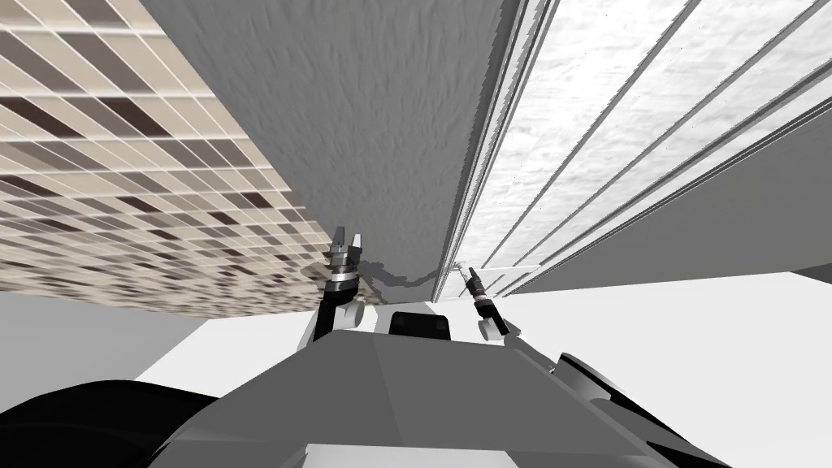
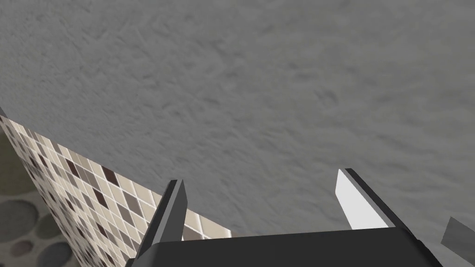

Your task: Pull the door open

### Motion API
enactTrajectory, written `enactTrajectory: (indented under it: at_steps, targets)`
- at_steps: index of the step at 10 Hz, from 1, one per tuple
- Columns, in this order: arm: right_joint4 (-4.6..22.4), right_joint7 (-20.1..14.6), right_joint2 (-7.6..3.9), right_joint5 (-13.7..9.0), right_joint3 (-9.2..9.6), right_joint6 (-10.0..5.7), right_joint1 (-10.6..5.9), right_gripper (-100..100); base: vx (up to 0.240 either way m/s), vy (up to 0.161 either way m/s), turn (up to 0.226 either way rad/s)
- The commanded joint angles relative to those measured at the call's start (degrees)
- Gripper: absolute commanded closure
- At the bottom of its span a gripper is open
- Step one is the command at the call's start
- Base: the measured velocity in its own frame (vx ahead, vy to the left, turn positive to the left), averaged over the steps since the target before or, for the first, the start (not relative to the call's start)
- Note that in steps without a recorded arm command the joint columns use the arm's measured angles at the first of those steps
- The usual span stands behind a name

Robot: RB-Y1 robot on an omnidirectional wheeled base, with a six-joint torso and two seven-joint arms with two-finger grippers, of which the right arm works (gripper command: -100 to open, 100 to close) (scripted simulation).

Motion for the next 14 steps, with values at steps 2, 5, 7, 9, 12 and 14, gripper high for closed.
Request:
enactTrajectory:
  at_steps: [2, 5, 7, 9, 12, 14]
  targets:
    - [0.0, 0.0, 0.0, 0.0, 0.0, 0.0, 0.0, 100, 0.043, -0.015, 0.003]
    - [0.0, 0.0, 0.0, 0.0, 0.0, 0.0, 0.0, 100, -0.028, 0.004, -0.009]
    - [0.0, 0.0, 0.0, 0.0, 0.0, 0.0, 0.0, 100, -0.004, -0.002, 0.002]
    - [1.65, -1.41, -1.33, -0.82, 0.64, -1.89, 0.79, 100, -0.094, -0.015, 0.266]
    - [2.78, -2.53, -2.19, -1.39, 1.24, -3.46, 1.35, 100, -0.118, -0.008, 0.123]
    - [4.07, -3.81, -3.17, -2.05, 1.93, -5.26, 1.98, 100, -0.113, -0.011, 0.235]
